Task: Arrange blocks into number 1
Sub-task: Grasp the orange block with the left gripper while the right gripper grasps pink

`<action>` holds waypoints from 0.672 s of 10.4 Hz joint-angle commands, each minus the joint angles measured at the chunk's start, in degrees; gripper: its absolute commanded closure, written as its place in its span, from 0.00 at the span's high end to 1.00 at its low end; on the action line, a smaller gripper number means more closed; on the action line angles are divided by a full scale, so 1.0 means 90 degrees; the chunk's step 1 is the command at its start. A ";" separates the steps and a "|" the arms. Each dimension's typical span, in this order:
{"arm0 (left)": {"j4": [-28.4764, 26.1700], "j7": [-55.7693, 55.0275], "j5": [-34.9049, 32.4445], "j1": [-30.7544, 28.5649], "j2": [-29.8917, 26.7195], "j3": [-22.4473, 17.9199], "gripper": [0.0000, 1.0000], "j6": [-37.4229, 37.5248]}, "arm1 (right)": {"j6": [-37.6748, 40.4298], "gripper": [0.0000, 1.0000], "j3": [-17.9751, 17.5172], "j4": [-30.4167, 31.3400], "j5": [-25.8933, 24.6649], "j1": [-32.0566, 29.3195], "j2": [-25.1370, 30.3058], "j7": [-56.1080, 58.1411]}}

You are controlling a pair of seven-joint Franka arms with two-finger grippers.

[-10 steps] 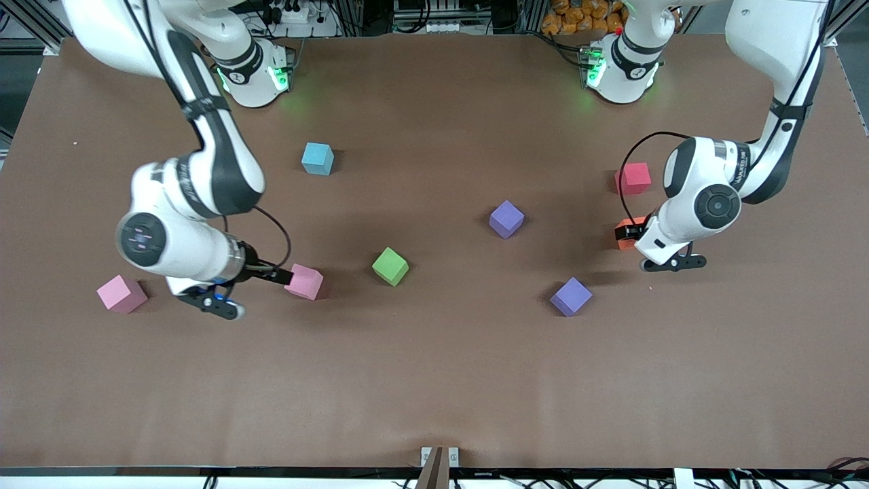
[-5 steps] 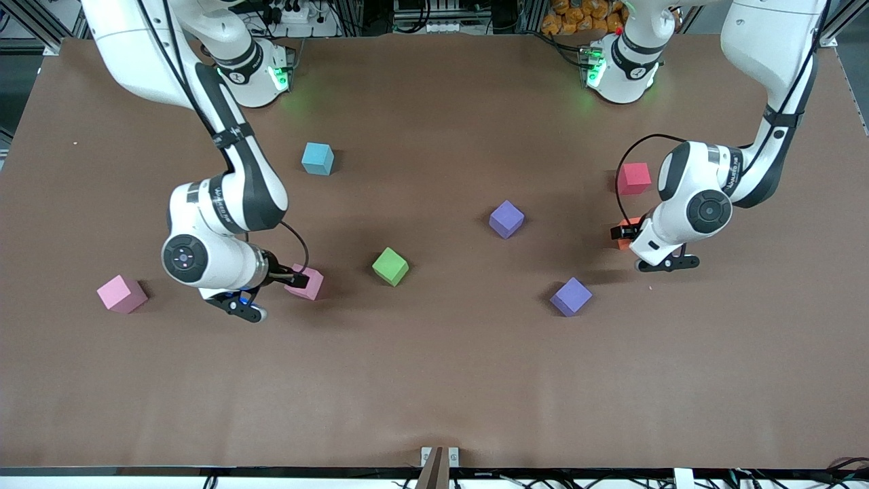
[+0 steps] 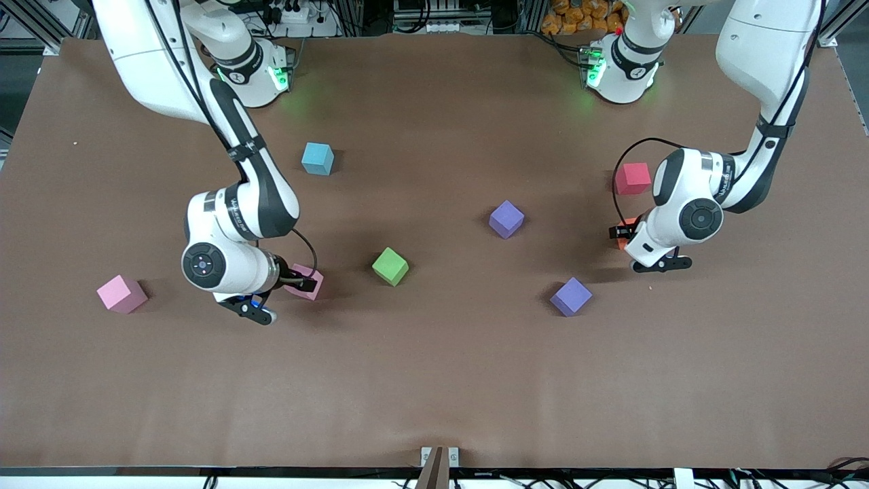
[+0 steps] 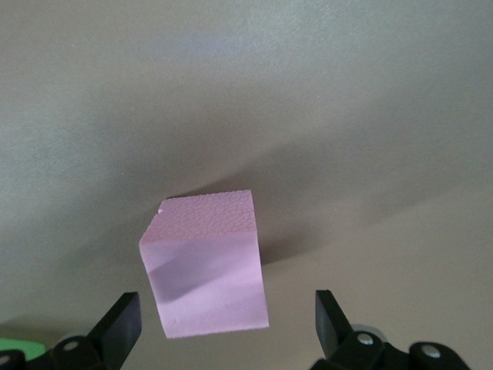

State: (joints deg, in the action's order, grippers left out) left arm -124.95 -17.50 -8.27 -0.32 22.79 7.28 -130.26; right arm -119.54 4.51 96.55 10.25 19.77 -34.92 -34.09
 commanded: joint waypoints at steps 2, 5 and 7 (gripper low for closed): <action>0.0113 -0.0252 -0.0223 -0.0043 -0.0177 0.0012 0.00 0.0078 | -0.0204 1.00 0.0095 -0.0083 0.0130 0.0205 -0.0202 -0.0187; 0.0123 -0.0768 -0.0223 0.0288 -0.0977 0.0235 0.00 0.0828 | -0.0253 1.00 0.0095 -0.0063 0.0120 0.0225 -0.0300 -0.0177; 0.0230 -0.1586 -0.0214 0.0279 -0.1087 0.1043 0.00 0.1103 | -0.0244 0.86 0.0095 -0.0034 0.0120 0.0225 -0.0300 -0.0148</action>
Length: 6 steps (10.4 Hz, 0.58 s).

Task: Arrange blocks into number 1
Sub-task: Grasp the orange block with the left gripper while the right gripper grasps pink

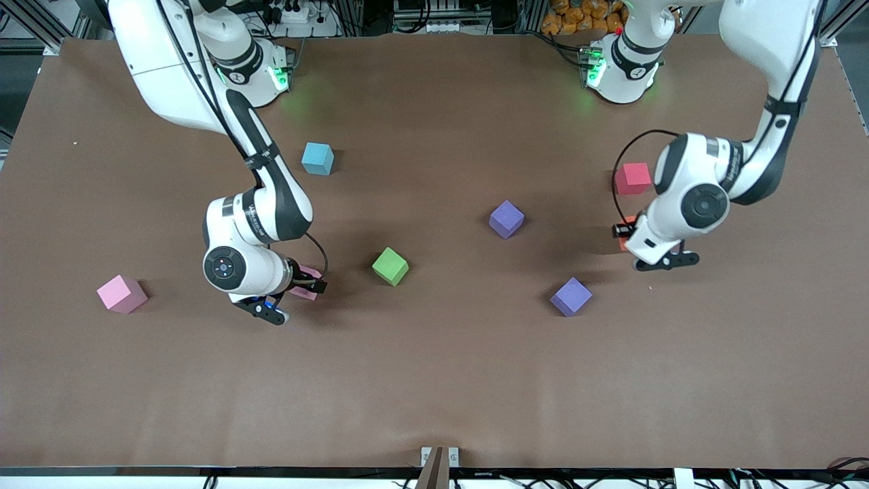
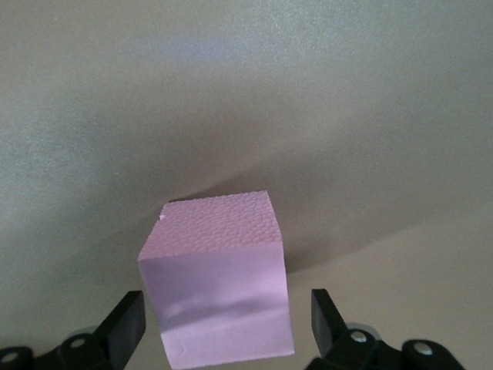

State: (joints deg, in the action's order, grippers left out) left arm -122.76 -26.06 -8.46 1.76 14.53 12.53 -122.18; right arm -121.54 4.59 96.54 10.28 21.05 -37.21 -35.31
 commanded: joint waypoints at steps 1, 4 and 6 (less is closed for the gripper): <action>-0.0003 -0.1142 -0.0173 0.0059 -0.0141 0.0879 0.00 0.0225 | -0.0011 0.75 0.0086 -0.0024 0.0117 0.0103 -0.0045 0.0046; 0.0541 -0.2733 -0.0066 0.0224 0.0189 0.2061 0.00 0.0235 | -0.0070 0.59 0.0086 -0.0004 0.0107 0.0113 -0.0065 0.0221; 0.1341 -0.3828 -0.0046 0.1050 0.0843 0.2240 0.00 0.0245 | -0.0060 0.59 0.0086 -0.0004 0.0107 0.0103 -0.0026 0.0281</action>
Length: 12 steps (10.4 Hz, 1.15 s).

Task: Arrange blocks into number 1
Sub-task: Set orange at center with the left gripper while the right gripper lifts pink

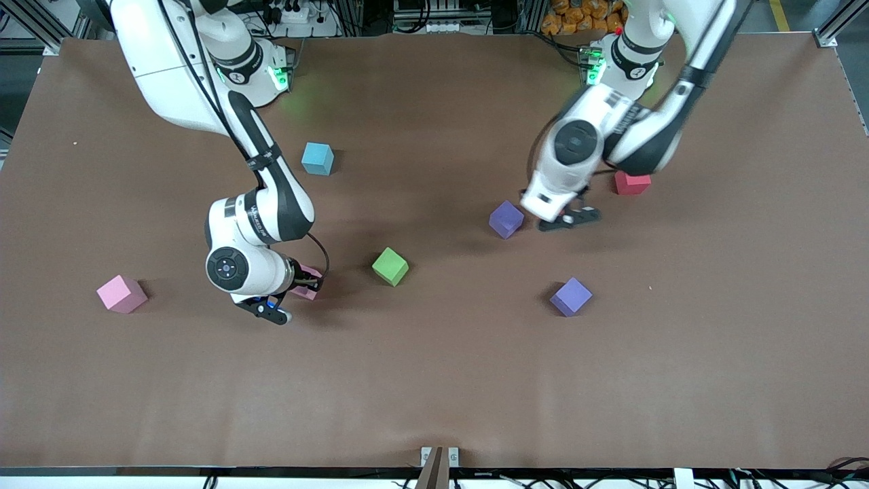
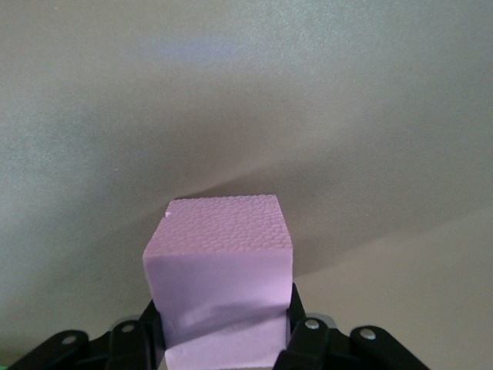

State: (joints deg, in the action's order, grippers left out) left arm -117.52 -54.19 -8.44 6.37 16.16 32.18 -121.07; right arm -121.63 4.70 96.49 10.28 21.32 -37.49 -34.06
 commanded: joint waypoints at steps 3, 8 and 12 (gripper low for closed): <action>0.1979 -0.2120 -0.0077 0.1993 0.1872 0.0018 0.00 0.0122 | 0.0087 0.60 0.0084 0.0098 0.0059 0.0005 0.0540 0.0404; 0.3378 -0.3050 -0.0029 0.4140 0.3153 -0.0876 0.00 0.0122 | 0.0077 0.63 0.0201 0.0626 -0.0127 -0.0044 0.1742 0.1175; 0.3907 -0.3091 -0.0077 0.5180 0.3644 -0.1271 0.00 0.0122 | 0.0097 0.63 0.0191 0.1347 -0.0108 -0.0074 0.2542 0.1450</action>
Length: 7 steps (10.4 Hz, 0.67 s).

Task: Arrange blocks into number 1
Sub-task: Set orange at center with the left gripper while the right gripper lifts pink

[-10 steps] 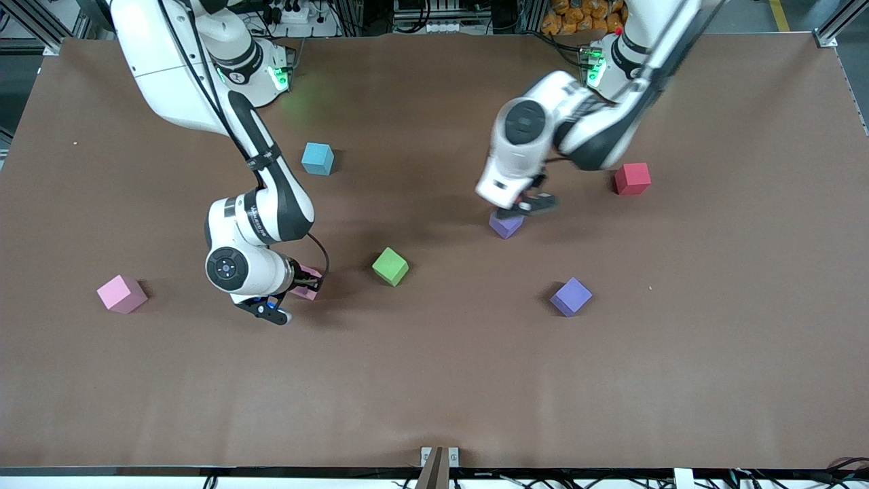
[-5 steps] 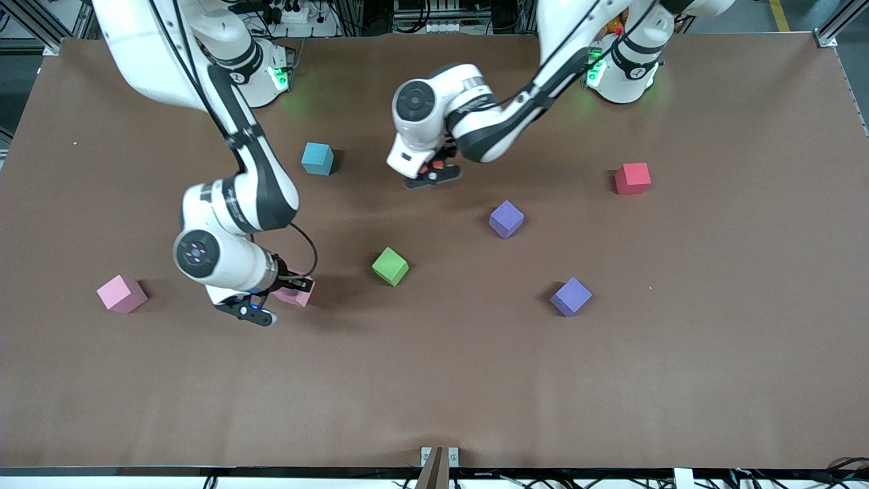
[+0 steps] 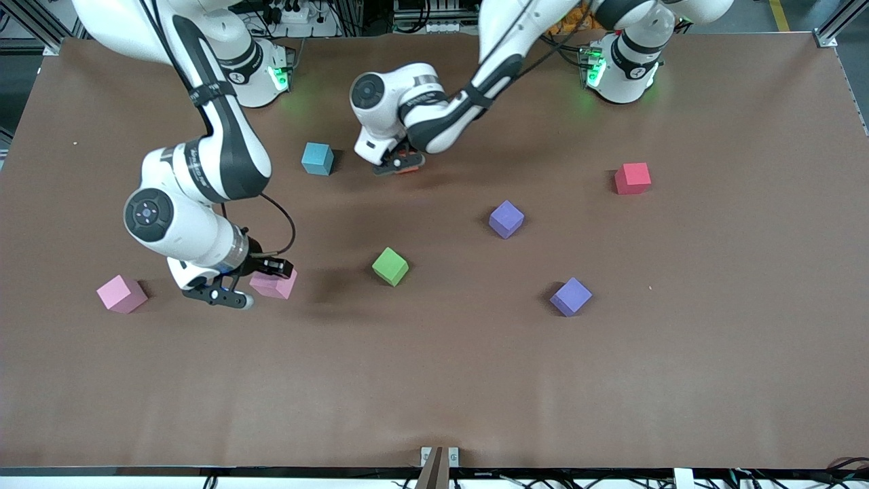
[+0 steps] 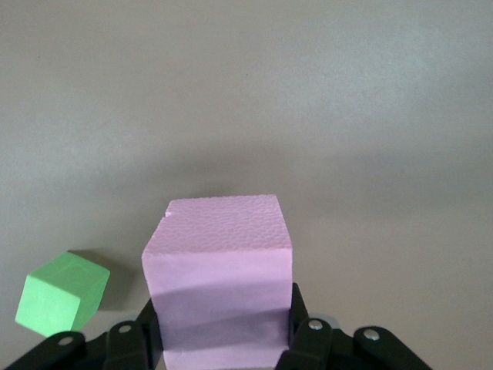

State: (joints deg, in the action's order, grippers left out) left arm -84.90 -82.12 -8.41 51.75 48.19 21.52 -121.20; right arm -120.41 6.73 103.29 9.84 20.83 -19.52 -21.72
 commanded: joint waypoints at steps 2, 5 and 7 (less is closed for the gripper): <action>0.0273 0.0801 -0.0081 0.0129 0.0036 -0.0087 0.00 0.0136 | -0.0029 0.63 -0.0034 0.1031 -0.0010 0.0019 0.0888 0.0030; 0.0263 0.1564 -0.0052 0.0139 -0.0013 -0.0028 0.00 0.0136 | 0.0107 0.62 -0.0044 0.1423 0.0040 0.0058 0.1211 0.0001; 0.0263 0.1566 0.0026 0.0139 -0.0013 -0.0009 0.00 0.0126 | 0.0293 0.62 -0.0044 0.1414 0.0040 0.0204 0.1280 0.0001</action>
State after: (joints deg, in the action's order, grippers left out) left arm -83.21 -69.11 -8.45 52.81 48.28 21.35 -121.09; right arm -118.26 6.30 114.00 9.92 21.46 -10.60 -21.70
